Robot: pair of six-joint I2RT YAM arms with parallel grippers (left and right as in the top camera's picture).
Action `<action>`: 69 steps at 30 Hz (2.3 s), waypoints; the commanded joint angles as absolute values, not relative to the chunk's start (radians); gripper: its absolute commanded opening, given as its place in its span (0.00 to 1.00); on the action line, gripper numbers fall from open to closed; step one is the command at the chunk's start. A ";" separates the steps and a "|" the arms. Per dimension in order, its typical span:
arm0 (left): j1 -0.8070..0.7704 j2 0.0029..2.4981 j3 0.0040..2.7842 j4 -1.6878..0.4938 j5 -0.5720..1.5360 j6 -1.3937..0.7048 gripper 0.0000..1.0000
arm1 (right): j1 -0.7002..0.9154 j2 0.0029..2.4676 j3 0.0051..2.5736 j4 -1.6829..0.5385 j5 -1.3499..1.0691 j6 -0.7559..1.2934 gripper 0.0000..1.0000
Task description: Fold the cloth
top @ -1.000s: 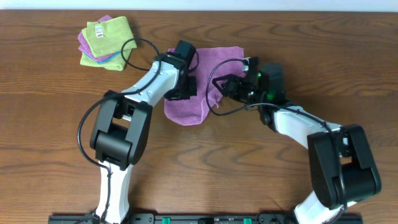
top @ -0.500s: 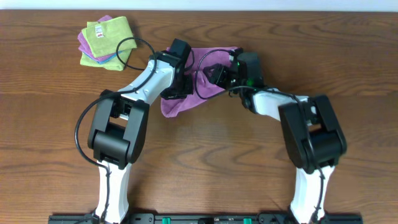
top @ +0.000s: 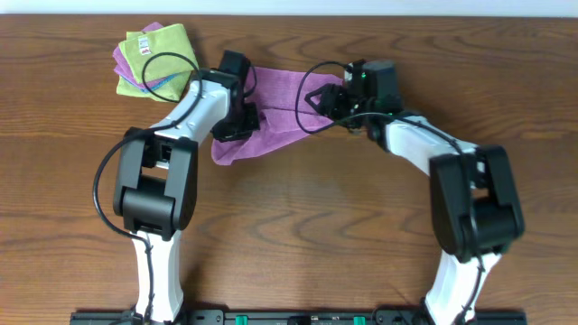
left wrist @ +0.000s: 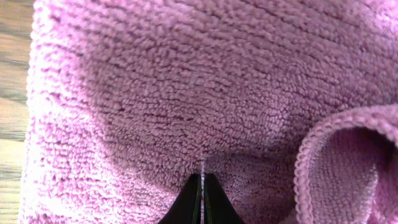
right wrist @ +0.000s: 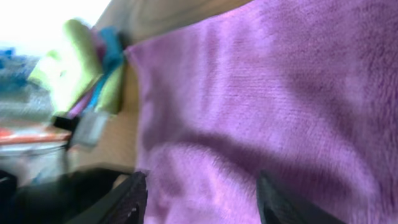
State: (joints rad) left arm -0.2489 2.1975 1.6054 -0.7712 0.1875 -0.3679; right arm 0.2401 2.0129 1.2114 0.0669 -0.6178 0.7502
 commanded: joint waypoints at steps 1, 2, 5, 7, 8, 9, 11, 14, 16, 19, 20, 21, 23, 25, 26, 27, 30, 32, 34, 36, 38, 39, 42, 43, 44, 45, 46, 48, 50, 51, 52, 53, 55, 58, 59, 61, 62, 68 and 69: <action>-0.231 2.253 1.591 -0.793 0.162 -0.347 0.06 | 0.251 1.935 1.224 0.003 -0.827 0.748 0.59; -0.231 2.253 1.591 -0.793 0.166 -0.347 0.06 | 0.258 1.931 1.224 -0.014 -0.860 0.751 0.59; -0.236 2.253 1.591 -0.792 0.184 -0.347 0.06 | 0.305 1.932 1.222 -0.067 -0.916 0.773 0.63; -0.242 2.253 1.591 -0.793 0.184 -0.347 0.06 | 0.337 1.935 1.221 -0.070 -0.910 0.764 0.64; -0.244 2.253 1.591 -0.793 0.184 -0.347 0.05 | 0.352 1.936 1.221 -0.068 -0.897 0.746 0.64; -0.245 2.253 1.591 -0.792 0.184 -0.347 0.06 | 0.368 1.936 1.221 -0.069 -0.876 0.711 0.65; -0.245 2.253 1.591 -0.788 0.184 -0.347 0.05 | 0.392 1.936 1.221 -0.089 -0.823 0.627 0.65; -0.243 2.253 1.591 -0.788 0.184 -0.342 0.06 | 0.430 1.936 1.221 -0.138 -0.687 0.456 0.64; -0.241 2.253 1.591 -0.790 0.183 -0.335 0.06 | 0.450 1.936 1.222 -0.202 -0.532 0.337 0.63; -0.240 2.253 1.591 -0.793 0.184 -0.316 0.06 | 0.462 1.936 1.225 -0.267 -0.342 0.186 0.61; -0.241 2.253 1.591 -0.794 0.184 -0.313 0.06 | 0.466 1.936 1.225 -0.270 -0.296 0.133 0.61; -0.240 2.253 1.591 -0.794 0.184 -0.309 0.06 | 0.466 1.936 1.225 -0.266 -0.271 0.105 0.60; -0.240 2.253 1.591 -0.794 0.184 -0.304 0.06 | 0.468 1.936 1.229 -0.258 -0.233 0.054 0.60; -0.240 2.253 1.591 -0.795 0.184 -0.291 0.06 | 0.474 1.936 1.234 -0.245 -0.181 0.000 0.59; -0.240 2.253 1.591 -0.796 0.184 -0.291 0.06 | 0.479 1.936 1.237 -0.240 -0.159 -0.023 0.59; -0.240 2.253 1.591 -0.797 0.184 -0.290 0.06 | 0.484 1.937 1.241 -0.231 -0.138 -0.056 0.57; -0.240 2.253 1.591 -0.797 0.184 -0.283 0.06 | 0.505 1.954 1.267 -0.215 -0.097 -0.157 0.57; -0.240 2.253 1.591 -0.797 0.184 -0.283 0.05 | 0.517 1.969 1.285 -0.213 -0.081 -0.187 0.56; -0.240 2.253 1.592 -0.800 0.184 -0.283 0.06 | 0.529 1.994 1.314 -0.212 -0.075 -0.212 0.56; -0.240 2.253 1.592 -0.801 0.184 -0.283 0.06 | 0.536 2.016 1.336 -0.212 -0.075 -0.224 0.55; -0.240 2.253 1.592 -0.801 0.184 -0.283 0.06 | 0.541 2.037 1.356 -0.213 -0.075 -0.234 0.55; -0.240 2.253 1.592 -0.801 0.184 -0.283 0.06 | 0.542 2.047 1.363 -0.213 -0.076 -0.234 0.55; -0.240 2.253 1.592 -0.801 0.184 -0.283 0.06 | 0.543 2.063 1.376 -0.207 -0.079 -0.235 0.54; -0.239 2.253 1.592 -0.801 0.184 -0.283 0.06 | 0.543 2.064 1.376 -0.204 -0.079 -0.235 0.54; -0.239 2.253 1.592 -0.801 0.184 -0.283 0.06 | 0.543 2.065 1.376 -0.202 -0.081 -0.235 0.54; -0.239 2.253 1.592 -0.801 0.184 -0.283 0.05 | 0.544 2.065 1.376 -0.201 -0.090 -0.239 0.54; -0.239 2.253 1.592 -0.801 0.184 -0.283 0.06 | 0.544 2.065 1.376 -0.201 -0.108 -0.242 0.54; -0.239 2.253 1.592 -0.801 0.184 -0.283 0.05 | 0.545 2.065 1.376 -0.202 -0.142 -0.242 0.53; -0.240 2.253 1.592 -0.801 0.184 -0.283 0.06 | 0.549 2.065 1.376 -0.202 -0.159 -0.241 0.52; -0.239 2.253 1.592 -0.801 0.184 -0.283 0.06 | 0.553 2.065 1.376 -0.201 -0.158 -0.241 0.52; -0.239 2.253 1.592 -0.801 0.184 -0.283 0.06 | 0.556 2.065 1.376 -0.199 -0.160 -0.241 0.52; -0.239 2.253 1.592 -0.801 0.184 -0.282 0.06 | 0.560 2.065 1.376 -0.197 -0.166 -0.241 0.52; -0.239 2.253 1.592 -0.801 0.184 -0.279 0.06 | 0.564 2.066 1.376 -0.192 -0.175 -0.241 0.52; -0.239 2.253 1.592 -0.800 0.184 -0.268 0.06 | 0.569 2.075 1.376 -0.179 -0.188 -0.241 0.52; -0.239 2.253 1.592 -0.801 0.184 -0.265 0.06 | 0.570 2.082 1.376 -0.176 -0.188 -0.241 0.51; -0.239 2.253 1.592 -0.801 0.184 -0.265 0.06 | 0.574 2.090 1.376 -0.173 -0.188 -0.241 0.51; -0.239 2.253 1.592 -0.801 0.184 -0.265 0.06 | 0.575 2.093 1.376 -0.172 -0.188 -0.241 0.51; -0.239 2.253 1.592 -0.800 0.184 -0.264 0.06 | 0.590 2.100 1.376 -0.165 -0.192 -0.241 0.50; -0.239 2.253 1.592 -0.800 0.184 -0.264 0.05 | 0.591 2.102 1.376 -0.157 -0.192 -0.241 0.49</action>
